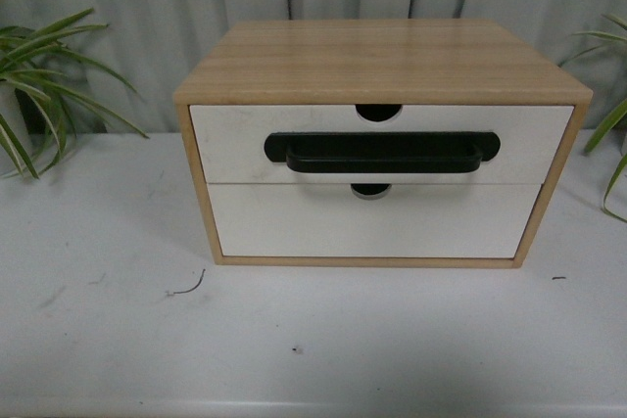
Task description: Pull drawer
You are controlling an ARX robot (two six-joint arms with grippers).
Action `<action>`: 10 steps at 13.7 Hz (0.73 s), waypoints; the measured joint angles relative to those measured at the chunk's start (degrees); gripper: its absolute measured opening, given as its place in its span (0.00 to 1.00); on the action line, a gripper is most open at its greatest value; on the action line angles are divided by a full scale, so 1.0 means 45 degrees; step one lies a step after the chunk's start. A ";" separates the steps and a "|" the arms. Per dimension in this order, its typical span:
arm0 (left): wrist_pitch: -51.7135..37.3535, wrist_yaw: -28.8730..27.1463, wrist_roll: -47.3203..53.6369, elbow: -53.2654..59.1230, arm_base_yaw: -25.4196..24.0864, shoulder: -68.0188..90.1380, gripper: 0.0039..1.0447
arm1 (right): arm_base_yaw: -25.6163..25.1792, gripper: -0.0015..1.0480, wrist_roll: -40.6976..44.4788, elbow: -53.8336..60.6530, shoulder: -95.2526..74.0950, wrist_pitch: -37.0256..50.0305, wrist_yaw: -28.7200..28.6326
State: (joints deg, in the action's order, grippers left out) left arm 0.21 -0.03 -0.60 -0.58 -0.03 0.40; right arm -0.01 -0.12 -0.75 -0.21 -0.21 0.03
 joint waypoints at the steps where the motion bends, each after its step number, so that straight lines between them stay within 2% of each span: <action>1: 0.0000 0.0000 0.0005 0.0000 0.0000 0.0000 0.94 | 0.0000 0.94 0.0000 0.0000 0.0000 0.0000 0.0000; 10: 0.0000 0.0000 0.0005 0.0000 0.0000 0.0000 0.94 | 0.0000 0.94 0.0000 0.0000 0.0000 0.0000 0.0000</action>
State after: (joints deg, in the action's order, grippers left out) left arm 0.21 -0.03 -0.58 -0.58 -0.03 0.40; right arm -0.01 -0.12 -0.75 -0.21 -0.21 0.03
